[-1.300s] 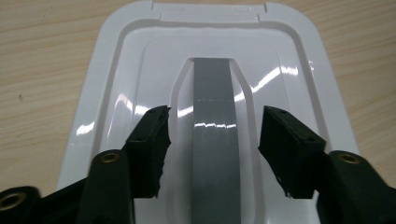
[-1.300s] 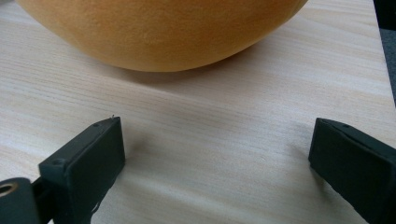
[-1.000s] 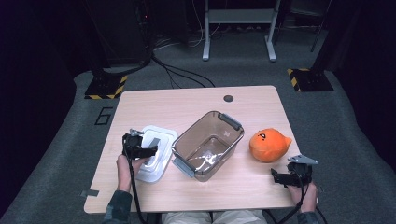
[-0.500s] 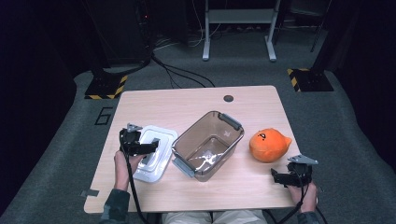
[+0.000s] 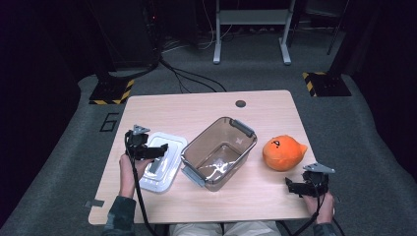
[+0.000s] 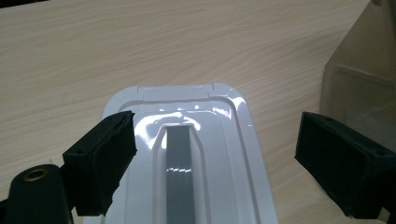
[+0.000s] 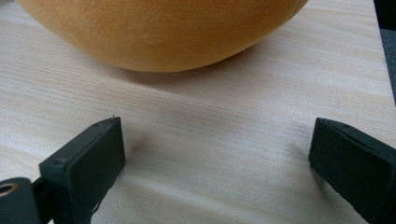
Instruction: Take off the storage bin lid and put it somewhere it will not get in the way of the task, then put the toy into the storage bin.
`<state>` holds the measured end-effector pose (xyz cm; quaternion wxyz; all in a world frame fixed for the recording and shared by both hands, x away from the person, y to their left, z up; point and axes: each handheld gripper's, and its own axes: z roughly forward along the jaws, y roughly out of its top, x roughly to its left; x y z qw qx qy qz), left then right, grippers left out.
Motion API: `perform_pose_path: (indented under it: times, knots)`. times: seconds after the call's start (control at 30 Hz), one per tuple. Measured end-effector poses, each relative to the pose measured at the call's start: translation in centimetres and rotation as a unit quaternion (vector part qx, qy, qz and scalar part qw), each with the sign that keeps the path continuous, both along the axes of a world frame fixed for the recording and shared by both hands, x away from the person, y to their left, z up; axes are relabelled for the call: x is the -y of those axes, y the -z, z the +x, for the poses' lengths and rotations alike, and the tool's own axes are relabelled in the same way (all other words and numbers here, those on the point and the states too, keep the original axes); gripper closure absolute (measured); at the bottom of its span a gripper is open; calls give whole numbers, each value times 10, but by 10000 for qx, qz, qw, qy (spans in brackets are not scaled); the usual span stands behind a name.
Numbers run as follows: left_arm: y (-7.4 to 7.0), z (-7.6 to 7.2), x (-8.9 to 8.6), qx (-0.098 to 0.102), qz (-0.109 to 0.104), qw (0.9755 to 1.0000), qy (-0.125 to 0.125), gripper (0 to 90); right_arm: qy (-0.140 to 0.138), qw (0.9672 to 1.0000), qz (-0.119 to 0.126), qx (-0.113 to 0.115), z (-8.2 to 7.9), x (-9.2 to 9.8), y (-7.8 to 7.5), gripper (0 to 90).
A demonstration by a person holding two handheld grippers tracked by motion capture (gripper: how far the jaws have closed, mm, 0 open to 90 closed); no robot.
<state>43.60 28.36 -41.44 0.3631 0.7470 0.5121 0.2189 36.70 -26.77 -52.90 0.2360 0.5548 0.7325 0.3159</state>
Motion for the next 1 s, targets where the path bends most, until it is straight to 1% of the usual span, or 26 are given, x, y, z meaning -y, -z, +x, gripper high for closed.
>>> perform_pose_path:
  times: [0.2, 0.27, 0.33, 0.37, 0.57, 0.6, 0.67, 0.8, 0.87, 1.0]
  knots:
    - [-8, -1, 7, 62, -14, 9999, 125, 117, -1, 10000, 0, 0, 0, 0, 0, 28]
    - [-12, -1, 12, 90, -4, 9997, 214, 116, 3, 10000, 1, -3, 0, 0, 0, 29]
    - [-13, -2, 14, 120, -5, 9997, 229, 115, 3, 10000, 2, -4, 0, 0, 0, 28]
    - [-17, -3, 18, 148, -14, 9995, 295, 115, -1, 10000, 1, 0, 0, 0, 0, 28]
    - [-23, -3, 29, 184, 28, 9985, 517, 115, 3, 10000, 1, -1, 0, 0, 0, 29]
    - [-23, -3, 31, 200, -8, 9984, 534, 115, 4, 10000, 1, -2, 0, 0, 0, 28]
    - [-24, -3, 32, 191, -8, 9983, 549, 115, 3, 10000, 0, -1, 0, 0, 0, 29]
    - [-25, -2, 39, 197, -35, 9975, 680, 111, 3, 10000, 1, -1, 0, 0, 0, 29]
    - [-24, -2, 43, 174, -90, 9970, 751, 110, 2, 10000, 0, -1, 0, 0, 0, 29]
    - [-21, -1, 51, 135, -91, 9959, 886, 108, 2, 10000, 0, -2, 0, 0, 0, 29]
